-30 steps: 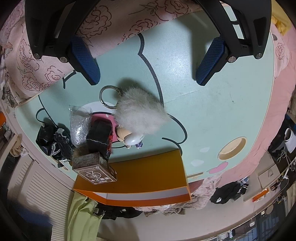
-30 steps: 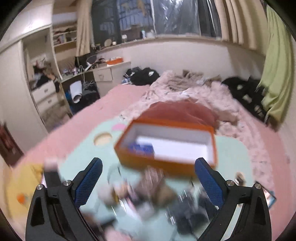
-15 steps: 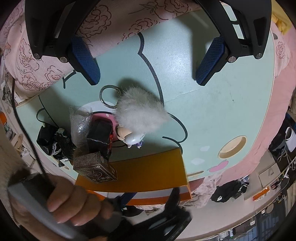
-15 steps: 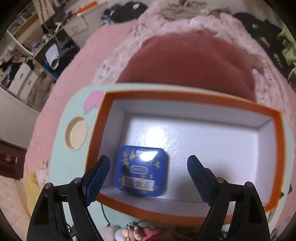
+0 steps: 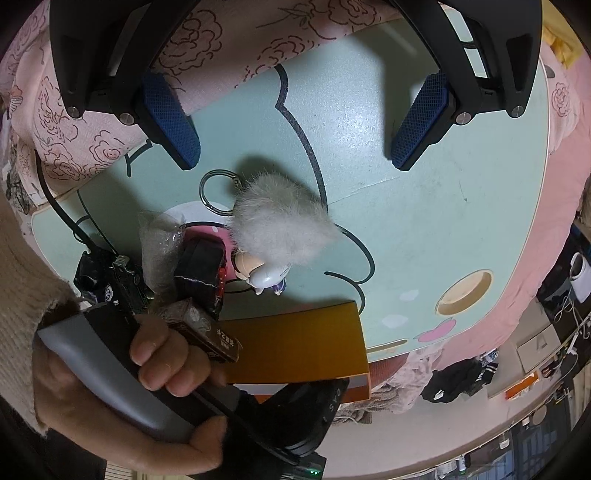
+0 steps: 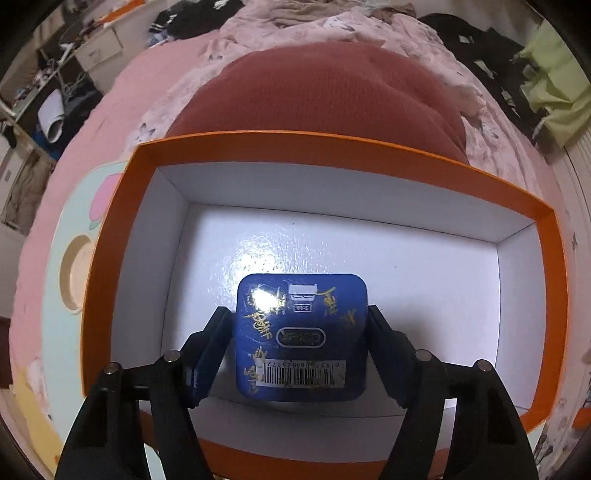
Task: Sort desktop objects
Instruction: 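Reach into the box and grasp the blue tin with the right gripper, then carry the blue tin out and set it beside the bubble-wrap bag, right gripper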
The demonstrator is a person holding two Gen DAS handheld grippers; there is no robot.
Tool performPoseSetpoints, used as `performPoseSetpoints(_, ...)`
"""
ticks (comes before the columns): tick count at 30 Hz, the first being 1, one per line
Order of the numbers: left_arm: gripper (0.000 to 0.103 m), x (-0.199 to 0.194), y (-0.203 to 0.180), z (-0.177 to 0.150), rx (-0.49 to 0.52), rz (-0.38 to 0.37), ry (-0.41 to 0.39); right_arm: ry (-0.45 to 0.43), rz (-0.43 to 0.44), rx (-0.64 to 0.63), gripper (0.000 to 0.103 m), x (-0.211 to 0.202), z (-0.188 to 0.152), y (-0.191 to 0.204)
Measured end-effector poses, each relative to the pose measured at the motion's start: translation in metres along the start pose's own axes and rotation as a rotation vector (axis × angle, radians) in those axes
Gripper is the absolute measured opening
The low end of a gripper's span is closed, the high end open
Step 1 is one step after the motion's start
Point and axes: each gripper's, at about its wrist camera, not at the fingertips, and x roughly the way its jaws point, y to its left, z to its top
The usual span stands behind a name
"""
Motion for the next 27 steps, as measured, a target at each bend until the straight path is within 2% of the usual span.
performPoseSetpoints(3,0.103,0.000,0.000,0.000,0.000,0.000,0.000,0.003,-0.002,-0.021,0.066,-0.001,-0.001,-0.002)
performPoseSetpoints(5,0.103,0.000,0.000,0.000,0.000,-0.001,0.000,-0.002,0.025,-0.017,0.066,-0.002,-0.001,-0.006)
performPoseSetpoints(7,0.103,0.000,-0.001,0.000,0.000,-0.001,-0.001,-0.030,0.133,0.034,0.066,-0.008,0.005,-0.016)
performPoseSetpoints(9,0.103,0.000,0.000,0.000,0.000,0.000,0.000,-0.114,0.213,0.080,0.066,-0.031,0.006,-0.033)
performPoseSetpoints(12,0.103,0.000,0.000,0.000,0.000,0.000,0.000,-0.239,0.229,0.077,0.066,-0.076,0.000,-0.044)
performPoseSetpoints(16,0.103,0.000,0.000,0.000,0.000,0.000,0.000,-0.395,0.287,0.051,0.066,-0.146,-0.045,-0.072)
performPoseSetpoints(19,0.103,0.000,-0.001,0.000,0.000,0.000,0.000,-0.445,0.284,0.015,0.066,-0.173,-0.094,-0.082)
performPoseSetpoints(22,0.103,0.000,-0.001,0.000,0.000,0.000,0.000,-0.435,0.251,-0.017,0.066,-0.171,-0.137,-0.084)
performPoseSetpoints(25,0.103,0.000,0.000,0.000,0.001,-0.001,0.000,-0.388,0.247,-0.049,0.066,-0.144,-0.173,-0.078)
performPoseSetpoints(27,0.103,0.000,0.000,0.000,0.001,-0.001,0.000,-0.364,0.204,-0.079,0.066,-0.124,-0.186,-0.066)
